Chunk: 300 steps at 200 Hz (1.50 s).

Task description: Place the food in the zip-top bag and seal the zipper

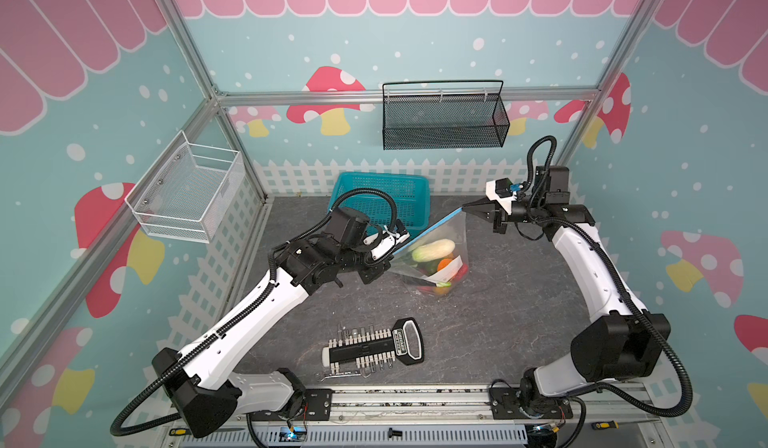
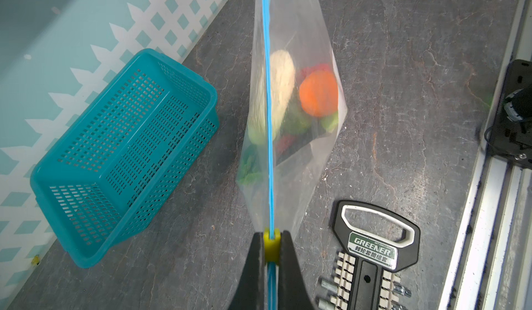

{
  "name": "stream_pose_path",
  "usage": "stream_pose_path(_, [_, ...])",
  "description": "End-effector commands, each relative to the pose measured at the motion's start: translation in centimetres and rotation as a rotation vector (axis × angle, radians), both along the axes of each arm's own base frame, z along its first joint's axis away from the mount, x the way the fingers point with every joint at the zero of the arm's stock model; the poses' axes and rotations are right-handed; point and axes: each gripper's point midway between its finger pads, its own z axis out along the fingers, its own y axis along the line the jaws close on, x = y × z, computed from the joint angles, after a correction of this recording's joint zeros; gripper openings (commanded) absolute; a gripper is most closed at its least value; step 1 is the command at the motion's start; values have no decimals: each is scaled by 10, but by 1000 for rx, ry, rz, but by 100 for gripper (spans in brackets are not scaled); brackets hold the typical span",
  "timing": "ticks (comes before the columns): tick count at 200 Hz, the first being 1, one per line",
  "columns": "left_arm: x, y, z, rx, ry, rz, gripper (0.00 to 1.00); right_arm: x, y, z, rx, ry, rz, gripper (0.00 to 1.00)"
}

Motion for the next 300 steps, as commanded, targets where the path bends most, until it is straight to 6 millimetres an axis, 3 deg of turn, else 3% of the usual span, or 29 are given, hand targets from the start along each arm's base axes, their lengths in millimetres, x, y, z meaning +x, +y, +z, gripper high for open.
stream_pose_path(1, [-13,23,-16,75,55,40,2,4,-9,14,6,-65,-17,0])
stream_pose_path(122, [-27,36,-20,87,72,61,4,3,-9,12,6,-61,-18,0])
stream_pose_path(169, [-27,30,-20,79,86,44,6,-1,-6,13,26,-54,14,0])
stream_pose_path(183, [-26,23,-15,60,90,24,12,-2,-3,13,30,-51,26,0])
stream_pose_path(196, [-25,8,-5,-16,126,17,31,-3,1,12,29,-51,37,0])
stream_pose_path(207, [-22,-6,5,-57,137,-9,40,-3,5,9,26,-46,43,0])
stream_pose_path(237, [10,-26,29,-111,97,34,54,-3,12,3,20,-31,55,0])
stream_pose_path(266, [28,-56,48,-227,105,-15,59,-3,15,3,19,-32,63,0])
stream_pose_path(300, [42,-81,44,-269,184,-46,54,-2,19,3,14,-29,63,0])
